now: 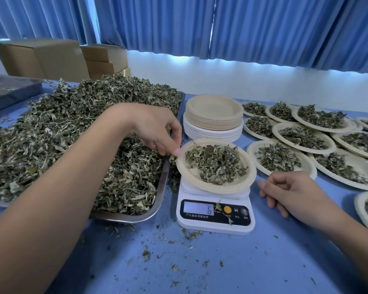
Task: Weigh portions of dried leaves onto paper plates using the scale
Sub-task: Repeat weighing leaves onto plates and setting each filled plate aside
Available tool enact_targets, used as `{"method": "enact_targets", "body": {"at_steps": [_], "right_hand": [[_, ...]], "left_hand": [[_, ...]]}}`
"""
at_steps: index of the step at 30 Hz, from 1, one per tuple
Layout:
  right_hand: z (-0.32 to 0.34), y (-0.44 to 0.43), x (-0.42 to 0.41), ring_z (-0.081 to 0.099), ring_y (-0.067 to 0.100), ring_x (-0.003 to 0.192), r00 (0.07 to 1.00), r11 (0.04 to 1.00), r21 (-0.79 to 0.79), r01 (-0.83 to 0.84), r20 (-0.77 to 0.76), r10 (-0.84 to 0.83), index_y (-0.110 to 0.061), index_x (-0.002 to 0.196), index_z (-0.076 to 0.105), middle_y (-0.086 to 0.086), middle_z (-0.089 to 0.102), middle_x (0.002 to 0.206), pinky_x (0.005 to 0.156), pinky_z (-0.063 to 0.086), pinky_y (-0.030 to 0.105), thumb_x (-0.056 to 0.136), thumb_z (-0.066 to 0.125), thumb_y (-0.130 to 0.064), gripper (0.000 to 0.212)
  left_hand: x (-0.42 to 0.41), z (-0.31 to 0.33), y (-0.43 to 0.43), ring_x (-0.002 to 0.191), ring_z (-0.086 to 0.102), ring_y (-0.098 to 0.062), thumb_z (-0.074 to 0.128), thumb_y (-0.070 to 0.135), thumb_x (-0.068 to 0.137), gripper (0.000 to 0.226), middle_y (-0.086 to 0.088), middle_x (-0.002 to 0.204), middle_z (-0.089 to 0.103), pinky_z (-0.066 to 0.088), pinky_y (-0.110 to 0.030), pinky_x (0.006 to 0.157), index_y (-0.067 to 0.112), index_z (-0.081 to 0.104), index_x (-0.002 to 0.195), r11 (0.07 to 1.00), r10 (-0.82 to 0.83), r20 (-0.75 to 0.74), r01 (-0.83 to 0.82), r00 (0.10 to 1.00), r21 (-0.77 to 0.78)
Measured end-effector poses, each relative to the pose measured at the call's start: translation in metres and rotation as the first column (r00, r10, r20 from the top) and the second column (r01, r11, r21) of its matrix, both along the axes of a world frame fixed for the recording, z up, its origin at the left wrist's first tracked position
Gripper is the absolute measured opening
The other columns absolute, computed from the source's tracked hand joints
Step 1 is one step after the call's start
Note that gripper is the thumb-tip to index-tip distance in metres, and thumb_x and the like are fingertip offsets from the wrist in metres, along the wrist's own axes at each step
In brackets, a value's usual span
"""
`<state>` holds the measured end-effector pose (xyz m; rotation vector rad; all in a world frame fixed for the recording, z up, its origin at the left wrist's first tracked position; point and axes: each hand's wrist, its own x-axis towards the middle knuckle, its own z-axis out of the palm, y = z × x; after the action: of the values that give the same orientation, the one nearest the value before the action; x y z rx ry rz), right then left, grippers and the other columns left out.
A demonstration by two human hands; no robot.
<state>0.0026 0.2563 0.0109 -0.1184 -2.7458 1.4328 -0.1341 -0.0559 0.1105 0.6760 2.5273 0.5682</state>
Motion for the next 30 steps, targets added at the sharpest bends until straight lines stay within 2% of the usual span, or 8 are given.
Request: {"method": "enact_targets", "body": {"at_steps": [5,11,16,19,22,24,26,30], "right_hand": [[0.000,0.000,-0.001,0.044,0.019,0.039,1.000,1.000,-0.001,-0.001,-0.003,0.001,-0.003,0.072,0.068,0.016,0.065,0.061,0.038,0.038,0.023,0.099,0.065,-0.021,0.033],[0.000,0.000,0.000,0.044,0.019,0.038,1.000,1.000,0.007,-0.001,-0.004,0.001,-0.003,0.072,0.068,0.016,0.065,0.061,0.038,0.037,0.021,0.099,0.065,-0.021,0.033],[0.000,0.000,0.000,0.044,0.019,0.039,1.000,1.000,0.004,0.001,0.004,-0.001,-0.003,0.073,0.068,0.016,0.066,0.062,0.038,0.037,0.021,0.099,0.065,-0.021,0.032],[0.000,0.000,0.000,0.044,0.019,0.039,1.000,1.000,0.014,0.002,0.002,-0.002,-0.004,0.073,0.068,0.015,0.066,0.062,0.039,0.037,0.021,0.099,0.065,-0.022,0.032],[0.001,0.001,0.000,0.045,0.019,0.040,1.000,1.000,0.021,-0.003,0.002,0.003,-0.005,0.073,0.068,0.015,0.066,0.062,0.039,0.038,0.021,0.099,0.065,-0.022,0.032],[0.000,0.002,0.001,0.045,0.020,0.040,1.000,1.000,0.026,-0.005,-0.001,0.005,-0.005,0.073,0.069,0.014,0.066,0.062,0.039,0.039,0.022,0.099,0.064,-0.023,0.032],[0.000,0.001,0.001,0.045,0.020,0.040,1.000,1.000,0.028,-0.006,0.000,0.006,-0.005,0.073,0.068,0.014,0.066,0.062,0.040,0.038,0.022,0.099,0.064,-0.023,0.032],[0.001,0.001,0.000,0.045,0.020,0.040,1.000,1.000,0.022,-0.006,0.001,0.006,-0.004,0.073,0.068,0.015,0.066,0.062,0.040,0.039,0.023,0.099,0.065,-0.022,0.032]], "left_hand": [[-0.003,-0.001,0.000,0.053,0.062,-0.003,0.087,0.021,0.077,0.021,-0.001,0.071,0.074,0.048,-0.024,0.058,0.014,0.073,0.092,1.000,0.010,-0.030,-0.011,0.999,-0.022],[-0.008,0.001,-0.009,0.060,0.062,-0.009,0.083,0.018,0.082,0.008,-0.003,0.072,0.075,0.052,-0.024,0.061,0.015,0.076,0.084,0.998,0.006,-0.073,-0.011,0.997,-0.057],[-0.001,0.008,-0.009,0.076,0.070,-0.016,0.083,0.017,0.080,0.008,-0.012,0.085,0.076,0.059,-0.028,0.076,0.016,0.077,0.085,0.955,-0.007,-0.057,0.024,0.998,0.295],[0.008,0.009,0.005,0.088,0.071,-0.013,0.086,0.030,0.071,0.033,-0.006,0.101,0.076,0.059,-0.029,0.083,0.020,0.075,0.101,0.924,-0.088,-0.003,0.083,0.996,0.372],[0.005,0.006,0.008,0.091,0.072,-0.008,0.083,0.030,0.078,0.031,0.002,0.100,0.077,0.055,-0.029,0.082,0.023,0.074,0.107,0.968,-0.105,0.005,0.101,0.994,0.230],[-0.004,0.000,0.004,0.085,0.071,-0.010,0.078,0.023,0.087,0.016,0.004,0.090,0.075,0.051,-0.026,0.073,0.024,0.073,0.102,0.995,-0.033,-0.134,0.045,0.990,0.084],[-0.014,-0.012,-0.003,0.078,0.067,-0.015,0.078,0.020,0.085,0.017,0.003,0.086,0.070,0.050,-0.027,0.066,0.023,0.071,0.100,0.992,0.050,-0.254,-0.079,0.966,-0.103],[-0.018,-0.030,-0.004,0.078,0.062,-0.018,0.085,0.026,0.078,0.034,0.001,0.091,0.066,0.057,-0.036,0.070,0.019,0.068,0.107,0.910,0.043,-0.128,-0.092,0.991,-0.405]]}}
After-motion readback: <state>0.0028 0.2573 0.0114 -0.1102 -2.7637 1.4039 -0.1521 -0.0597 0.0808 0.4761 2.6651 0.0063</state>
